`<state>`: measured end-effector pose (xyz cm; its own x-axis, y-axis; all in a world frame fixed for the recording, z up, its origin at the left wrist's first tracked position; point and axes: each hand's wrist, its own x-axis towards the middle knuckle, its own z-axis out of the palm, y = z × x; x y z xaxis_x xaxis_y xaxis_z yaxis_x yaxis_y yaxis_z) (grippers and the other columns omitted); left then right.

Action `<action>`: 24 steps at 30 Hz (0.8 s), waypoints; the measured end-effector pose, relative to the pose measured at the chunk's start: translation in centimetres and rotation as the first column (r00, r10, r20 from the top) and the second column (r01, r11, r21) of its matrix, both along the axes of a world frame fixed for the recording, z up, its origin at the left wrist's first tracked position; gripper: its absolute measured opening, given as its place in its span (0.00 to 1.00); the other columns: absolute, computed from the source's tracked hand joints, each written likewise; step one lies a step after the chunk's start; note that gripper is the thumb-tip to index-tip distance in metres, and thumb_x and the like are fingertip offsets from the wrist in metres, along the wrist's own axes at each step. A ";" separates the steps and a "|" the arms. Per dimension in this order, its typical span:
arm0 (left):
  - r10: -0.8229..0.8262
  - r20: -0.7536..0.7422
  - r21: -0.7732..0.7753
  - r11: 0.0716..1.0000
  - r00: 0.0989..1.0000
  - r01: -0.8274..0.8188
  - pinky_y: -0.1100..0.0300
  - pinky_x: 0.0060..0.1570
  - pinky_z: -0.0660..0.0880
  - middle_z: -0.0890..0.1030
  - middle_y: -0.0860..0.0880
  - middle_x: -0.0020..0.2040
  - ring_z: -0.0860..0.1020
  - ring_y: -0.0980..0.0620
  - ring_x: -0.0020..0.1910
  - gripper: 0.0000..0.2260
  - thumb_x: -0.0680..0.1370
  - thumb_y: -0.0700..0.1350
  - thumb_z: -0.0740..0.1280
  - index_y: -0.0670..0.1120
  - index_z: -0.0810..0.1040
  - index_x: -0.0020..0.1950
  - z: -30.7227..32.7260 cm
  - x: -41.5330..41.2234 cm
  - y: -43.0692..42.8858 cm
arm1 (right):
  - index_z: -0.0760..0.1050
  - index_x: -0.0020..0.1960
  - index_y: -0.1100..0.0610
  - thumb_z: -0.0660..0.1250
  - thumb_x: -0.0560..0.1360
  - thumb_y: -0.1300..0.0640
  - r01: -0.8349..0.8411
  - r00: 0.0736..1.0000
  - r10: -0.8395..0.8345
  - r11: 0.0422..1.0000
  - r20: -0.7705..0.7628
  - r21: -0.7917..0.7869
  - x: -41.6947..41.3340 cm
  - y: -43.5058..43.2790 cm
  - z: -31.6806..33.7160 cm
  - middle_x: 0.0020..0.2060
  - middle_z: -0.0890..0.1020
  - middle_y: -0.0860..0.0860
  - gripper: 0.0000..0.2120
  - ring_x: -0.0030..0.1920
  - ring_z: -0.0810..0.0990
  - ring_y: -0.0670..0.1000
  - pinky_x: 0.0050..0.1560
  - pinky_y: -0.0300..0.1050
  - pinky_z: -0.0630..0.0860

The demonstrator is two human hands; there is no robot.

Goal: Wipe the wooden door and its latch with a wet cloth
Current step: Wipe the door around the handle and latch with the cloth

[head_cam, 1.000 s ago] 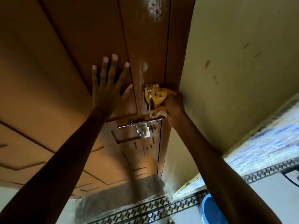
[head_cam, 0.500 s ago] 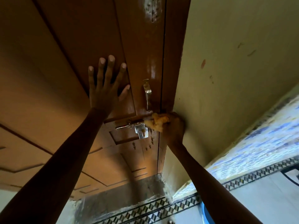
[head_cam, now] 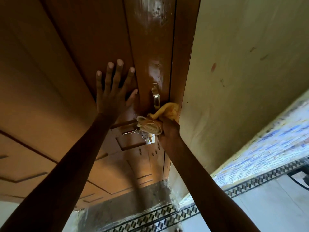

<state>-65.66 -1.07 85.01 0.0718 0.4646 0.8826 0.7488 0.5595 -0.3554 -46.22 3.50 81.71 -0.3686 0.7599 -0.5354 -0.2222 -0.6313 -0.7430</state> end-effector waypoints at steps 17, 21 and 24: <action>-0.037 0.000 0.002 0.999 0.999 0.037 0.43 0.76 0.45 0.60 0.42 0.75 0.38 0.46 0.79 0.31 0.81 0.63 0.59 0.51 0.54 0.79 -0.3 -0.2 0.2 | 0.74 0.63 0.62 0.55 0.83 0.61 -0.066 0.993 0.071 0.996 0.090 -0.054 -1.1 1.1 -2.8 0.66 0.75 0.64 0.13 0.63 0.76 0.65 0.62 0.59 0.74; -0.036 -0.004 0.002 0.999 0.999 0.036 0.43 0.76 0.44 0.60 0.42 0.75 0.39 0.46 0.79 0.31 0.81 0.63 0.59 0.51 0.56 0.79 -0.1 -0.2 0.2 | 0.72 0.65 0.64 0.58 0.83 0.59 -0.010 0.999 0.004 0.994 -0.048 -0.113 -1.0 0.6 -1.7 0.62 0.78 0.64 0.15 0.58 0.79 0.64 0.50 0.55 0.79; -0.037 -0.004 0.006 0.999 0.999 0.037 0.43 0.76 0.43 0.60 0.42 0.75 0.39 0.46 0.79 0.31 0.81 0.63 0.58 0.51 0.55 0.79 -0.3 -0.2 0.2 | 0.76 0.49 0.61 0.56 0.83 0.61 -0.058 0.992 0.052 0.997 -0.117 -0.046 1.3 -0.7 -0.4 0.43 0.84 0.61 0.11 0.39 0.84 0.57 0.45 0.55 0.80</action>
